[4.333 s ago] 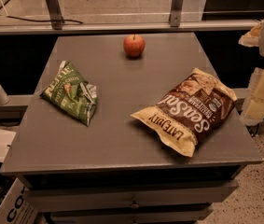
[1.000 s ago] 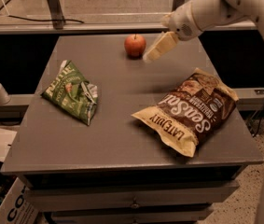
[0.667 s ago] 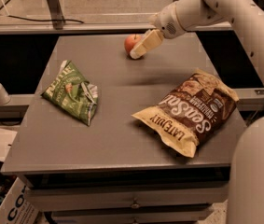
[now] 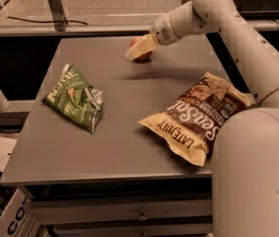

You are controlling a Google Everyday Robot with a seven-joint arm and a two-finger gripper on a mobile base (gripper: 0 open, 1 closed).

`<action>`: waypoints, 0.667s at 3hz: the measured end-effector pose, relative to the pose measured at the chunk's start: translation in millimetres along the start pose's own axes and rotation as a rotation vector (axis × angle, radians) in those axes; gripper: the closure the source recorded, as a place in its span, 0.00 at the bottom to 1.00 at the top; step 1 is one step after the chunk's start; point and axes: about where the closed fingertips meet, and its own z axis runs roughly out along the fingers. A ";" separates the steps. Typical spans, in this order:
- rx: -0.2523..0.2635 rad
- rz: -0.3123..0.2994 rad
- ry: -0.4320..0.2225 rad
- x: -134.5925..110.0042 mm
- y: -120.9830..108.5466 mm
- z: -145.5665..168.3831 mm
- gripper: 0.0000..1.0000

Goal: Move apple near green jalapeno chip bag

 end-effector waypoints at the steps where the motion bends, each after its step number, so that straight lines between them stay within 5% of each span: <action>1: 0.008 0.049 -0.004 4.8 -7.7 12.6 0.00; 2: 0.013 0.077 -0.006 7.7 -12.4 19.5 0.00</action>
Offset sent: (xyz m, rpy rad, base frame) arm 0.0241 -0.0004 -0.0177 0.0435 0.0594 -0.0867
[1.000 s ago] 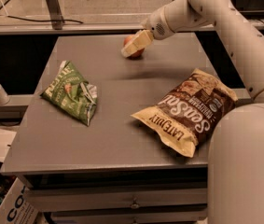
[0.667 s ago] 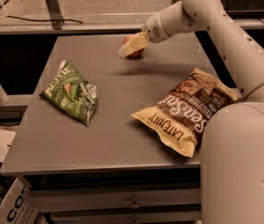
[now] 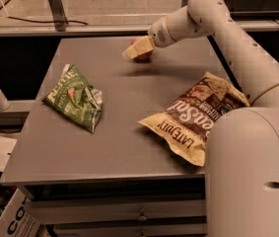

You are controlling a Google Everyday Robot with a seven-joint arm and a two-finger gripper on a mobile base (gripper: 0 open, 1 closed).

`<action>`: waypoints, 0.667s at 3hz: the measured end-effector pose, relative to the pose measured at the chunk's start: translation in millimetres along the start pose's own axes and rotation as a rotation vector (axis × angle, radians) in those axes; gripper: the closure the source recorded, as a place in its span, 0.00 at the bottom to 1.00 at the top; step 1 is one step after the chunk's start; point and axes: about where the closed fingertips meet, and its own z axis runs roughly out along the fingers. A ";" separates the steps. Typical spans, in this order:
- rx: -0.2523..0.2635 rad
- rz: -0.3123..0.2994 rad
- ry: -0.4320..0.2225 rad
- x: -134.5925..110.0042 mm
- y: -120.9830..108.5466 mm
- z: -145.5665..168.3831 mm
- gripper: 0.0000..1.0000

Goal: Move apple near green jalapeno chip bag

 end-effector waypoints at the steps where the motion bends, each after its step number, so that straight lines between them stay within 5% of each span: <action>1: 0.006 0.032 -0.002 2.7 -6.0 8.1 0.00; 2: 0.006 0.032 -0.002 2.7 -5.9 8.2 0.00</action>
Offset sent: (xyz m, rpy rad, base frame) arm 0.0076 -0.0058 -0.0007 0.0124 0.0113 -0.0335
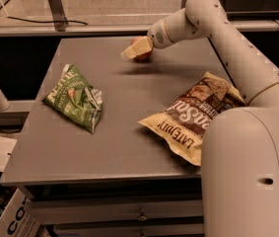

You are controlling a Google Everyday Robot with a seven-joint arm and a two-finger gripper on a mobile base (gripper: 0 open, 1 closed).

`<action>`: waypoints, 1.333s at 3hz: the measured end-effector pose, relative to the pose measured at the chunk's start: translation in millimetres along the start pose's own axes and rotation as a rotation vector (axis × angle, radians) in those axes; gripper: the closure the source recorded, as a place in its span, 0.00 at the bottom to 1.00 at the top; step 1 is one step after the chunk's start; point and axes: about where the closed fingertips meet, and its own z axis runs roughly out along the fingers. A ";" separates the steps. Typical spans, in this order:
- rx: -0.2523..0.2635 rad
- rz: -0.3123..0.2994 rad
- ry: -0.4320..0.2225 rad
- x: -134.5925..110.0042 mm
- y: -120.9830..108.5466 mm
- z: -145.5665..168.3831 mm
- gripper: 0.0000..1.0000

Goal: Move apple near green jalapeno chip bag

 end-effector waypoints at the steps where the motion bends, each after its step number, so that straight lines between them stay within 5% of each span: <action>1: 0.005 -0.008 0.008 2.1 -1.4 0.2 0.16; 4: -0.006 -0.013 -0.001 -0.7 5.7 2.8 0.87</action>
Offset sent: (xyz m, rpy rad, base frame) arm 0.0005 -0.0012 -0.0017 -0.0096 -0.0034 0.0006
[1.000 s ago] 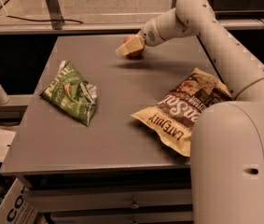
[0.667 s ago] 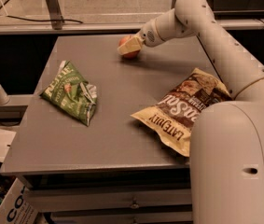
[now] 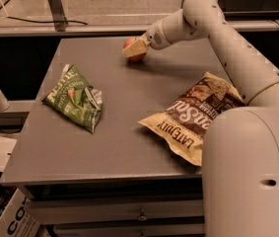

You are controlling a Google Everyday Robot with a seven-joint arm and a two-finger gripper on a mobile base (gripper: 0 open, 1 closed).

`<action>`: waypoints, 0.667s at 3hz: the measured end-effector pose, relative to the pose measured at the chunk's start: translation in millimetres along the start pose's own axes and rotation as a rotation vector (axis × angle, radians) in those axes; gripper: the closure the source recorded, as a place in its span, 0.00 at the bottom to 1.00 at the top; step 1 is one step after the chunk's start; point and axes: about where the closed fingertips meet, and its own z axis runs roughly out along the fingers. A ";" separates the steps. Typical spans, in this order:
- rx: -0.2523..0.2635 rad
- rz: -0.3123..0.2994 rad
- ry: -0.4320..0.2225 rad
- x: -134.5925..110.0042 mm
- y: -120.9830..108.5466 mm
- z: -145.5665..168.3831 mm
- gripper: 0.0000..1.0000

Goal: Move apple near green jalapeno chip bag

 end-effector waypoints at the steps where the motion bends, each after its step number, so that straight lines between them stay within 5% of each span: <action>1: -0.015 -0.012 -0.028 -13.6 21.6 -15.0 1.00; 2: -0.036 -0.021 -0.051 -26.0 57.3 -27.1 1.00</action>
Offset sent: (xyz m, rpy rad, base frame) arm -0.1053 0.0374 0.0584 0.0688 -0.0243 0.0676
